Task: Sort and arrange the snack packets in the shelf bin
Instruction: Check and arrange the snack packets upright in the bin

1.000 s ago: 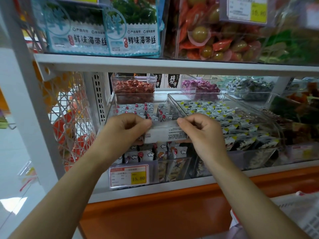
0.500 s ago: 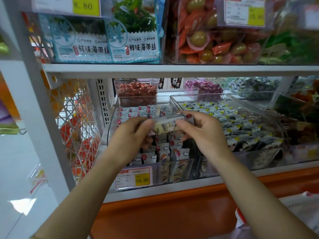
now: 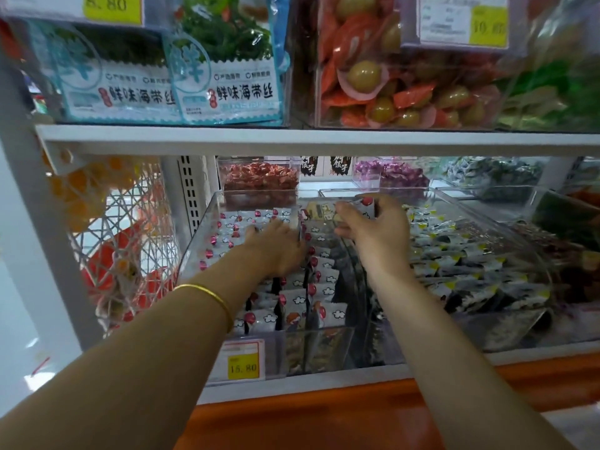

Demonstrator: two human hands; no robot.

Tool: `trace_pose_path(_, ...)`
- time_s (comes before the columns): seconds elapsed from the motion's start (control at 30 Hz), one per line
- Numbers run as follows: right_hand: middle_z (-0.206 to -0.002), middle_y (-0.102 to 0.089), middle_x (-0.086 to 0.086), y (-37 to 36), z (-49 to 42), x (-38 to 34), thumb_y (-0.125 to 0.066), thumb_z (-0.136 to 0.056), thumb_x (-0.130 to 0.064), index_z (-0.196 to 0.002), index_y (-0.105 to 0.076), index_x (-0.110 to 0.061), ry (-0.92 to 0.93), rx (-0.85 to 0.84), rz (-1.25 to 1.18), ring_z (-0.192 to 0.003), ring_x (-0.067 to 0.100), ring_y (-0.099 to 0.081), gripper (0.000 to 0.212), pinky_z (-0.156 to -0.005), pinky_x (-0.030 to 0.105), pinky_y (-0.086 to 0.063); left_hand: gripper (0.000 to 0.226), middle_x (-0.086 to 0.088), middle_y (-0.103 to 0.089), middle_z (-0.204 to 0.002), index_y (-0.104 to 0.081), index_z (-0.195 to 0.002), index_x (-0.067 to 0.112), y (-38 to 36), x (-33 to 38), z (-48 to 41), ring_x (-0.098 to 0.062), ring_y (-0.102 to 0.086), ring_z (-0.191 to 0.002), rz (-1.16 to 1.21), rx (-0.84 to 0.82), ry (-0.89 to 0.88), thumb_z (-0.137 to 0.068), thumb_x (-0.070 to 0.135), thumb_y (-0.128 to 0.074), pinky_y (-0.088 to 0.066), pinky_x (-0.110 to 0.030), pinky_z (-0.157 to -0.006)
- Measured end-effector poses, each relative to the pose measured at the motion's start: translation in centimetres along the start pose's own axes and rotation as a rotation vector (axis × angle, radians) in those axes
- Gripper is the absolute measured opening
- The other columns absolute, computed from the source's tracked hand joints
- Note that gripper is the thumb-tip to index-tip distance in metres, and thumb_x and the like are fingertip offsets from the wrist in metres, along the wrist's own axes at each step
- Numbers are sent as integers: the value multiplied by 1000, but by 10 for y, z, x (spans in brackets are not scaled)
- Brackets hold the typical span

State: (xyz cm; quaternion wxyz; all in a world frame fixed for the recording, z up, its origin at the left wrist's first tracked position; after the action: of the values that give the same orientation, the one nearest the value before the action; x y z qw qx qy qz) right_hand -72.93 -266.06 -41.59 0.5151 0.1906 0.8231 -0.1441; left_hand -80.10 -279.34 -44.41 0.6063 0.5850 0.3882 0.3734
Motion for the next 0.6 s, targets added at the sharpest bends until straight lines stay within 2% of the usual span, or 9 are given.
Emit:
trace_pose_path(0.07, -92, -62, 18, -2, -2, 3, -68, -84, -12, -98, -55, 2, -17, -1, -8, -70, 25, -67, 23, -71, 47, -57, 56, -13, -30, -148, -35, -134, 3, -5, -2, -6, -26, -16, -141, -71, -58, 28, -98, 41, -14, -15, -63, -108)
trace_pose_path(0.13, -97, -62, 20, -4, -5, 3, -68, -84, -12, -98, -55, 2, -15, -14, 4, -73, 27, -67, 23, -72, 47, -57, 60, -11, -21, -153, -31, -139, 5, -7, -5, -5, -26, -7, -144, -92, -95, 66, -98, 44, -12, -10, -64, -109)
trace_pose_path(0.23, -96, -61, 15, -6, -13, 2, -68, -84, -14, -97, -55, 0, 7, -50, 76, -81, 31, -66, 23, -76, 48, -56, 56, -16, -28, -147, -35, -135, 6, -7, -8, 2, -33, -12, -140, -133, -122, 79, -99, 43, -14, -10, -70, -104)
trace_pose_path(0.3, -95, -61, 7, -12, -20, 0, -68, -84, -14, -96, -57, -4, 89, -94, 214, -91, 26, -62, 19, -81, 37, -52, 53, -15, -35, -140, -41, -129, 6, -9, -9, 9, -32, -19, -136, -122, -110, 78, -99, 41, -14, -11, -70, -104)
trace_pose_path(0.4, -86, -57, -2, -28, -31, -3, -67, -83, -12, -92, -61, -9, 237, -236, 389, -81, 14, -54, 11, -67, 19, -42, 50, -10, -39, -137, -46, -122, 11, -10, -6, 23, -25, -18, -138, -49, -77, 54, -98, 41, -13, -8, -65, -107)
trace_pose_path(0.47, -82, -54, -5, -41, -40, -5, -68, -82, -12, -92, -64, -8, 317, -338, 503, -77, 9, -48, 11, -58, 18, -32, 46, -8, -36, -140, -44, -124, 14, -11, -3, 30, -24, -14, -140, -36, -57, 33, -99, 39, -14, -7, -65, -108)
trace_pose_path(0.6, -79, -55, -2, -70, -51, 4, -70, -80, -12, -89, -63, -7, 373, -559, 737, -76, 14, -50, 12, -53, 13, -29, 54, -3, -21, -154, -32, -141, 15, -16, -2, 39, -21, -3, -144, -2, 11, 31, -99, 40, -10, -3, -63, -110)
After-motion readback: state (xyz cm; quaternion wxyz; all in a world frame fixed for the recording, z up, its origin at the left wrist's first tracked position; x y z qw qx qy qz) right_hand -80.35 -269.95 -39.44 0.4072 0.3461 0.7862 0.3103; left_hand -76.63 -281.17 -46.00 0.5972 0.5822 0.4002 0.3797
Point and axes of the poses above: each hand's wrist, its own z-axis away from the middle knuckle, its own y-axis out of the back of the hand, x = y × z, the point moved 3 cm from there along -z, towards the middle knuckle
